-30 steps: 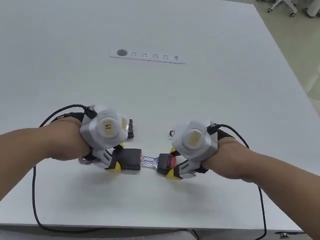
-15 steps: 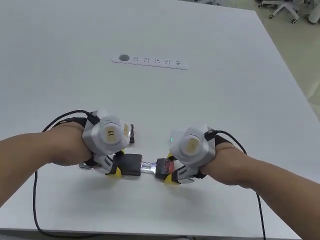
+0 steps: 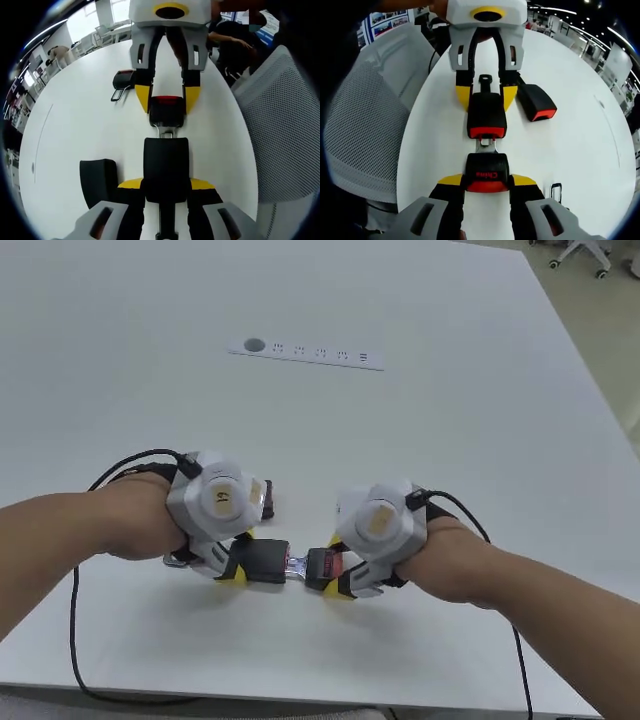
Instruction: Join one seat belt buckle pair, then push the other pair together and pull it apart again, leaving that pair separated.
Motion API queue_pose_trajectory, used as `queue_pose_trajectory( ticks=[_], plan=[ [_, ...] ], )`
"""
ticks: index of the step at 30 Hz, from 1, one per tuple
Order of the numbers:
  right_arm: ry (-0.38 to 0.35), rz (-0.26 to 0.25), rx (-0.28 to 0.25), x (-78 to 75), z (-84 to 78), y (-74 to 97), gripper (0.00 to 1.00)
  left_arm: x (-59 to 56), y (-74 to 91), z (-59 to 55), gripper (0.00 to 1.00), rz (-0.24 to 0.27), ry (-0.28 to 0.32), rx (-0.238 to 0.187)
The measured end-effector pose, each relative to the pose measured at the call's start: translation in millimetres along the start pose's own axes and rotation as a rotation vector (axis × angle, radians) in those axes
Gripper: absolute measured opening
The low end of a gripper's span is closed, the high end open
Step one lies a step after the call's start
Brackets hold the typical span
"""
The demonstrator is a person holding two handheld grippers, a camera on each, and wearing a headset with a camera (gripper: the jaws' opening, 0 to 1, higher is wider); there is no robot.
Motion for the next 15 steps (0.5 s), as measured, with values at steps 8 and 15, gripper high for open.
queue_pose_trajectory(
  ticks=[8, 15],
  plan=[
    [0.000, 0.002, 0.002, 0.0, 0.9, -2.1, 0.31, -5.8, 1.4, 5.2, 0.33, -0.002, -0.007, -0.002],
    [0.018, -0.012, -0.003, -0.9, 2.4, -1.4, 0.30, -7.8, 2.4, 6.5, 0.32, -0.007, -0.010, -0.007]
  ],
)
Point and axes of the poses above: the centre of the closed fingertips' face, and the gripper's own axes: y roughly backward along the fingers, x roughly to its left, z roughly out of its top, the point moved 7 cm from there along y, roughly backward along the fingers, and after that the axes turned 15 degrees about -z, right-handed, at the moved point
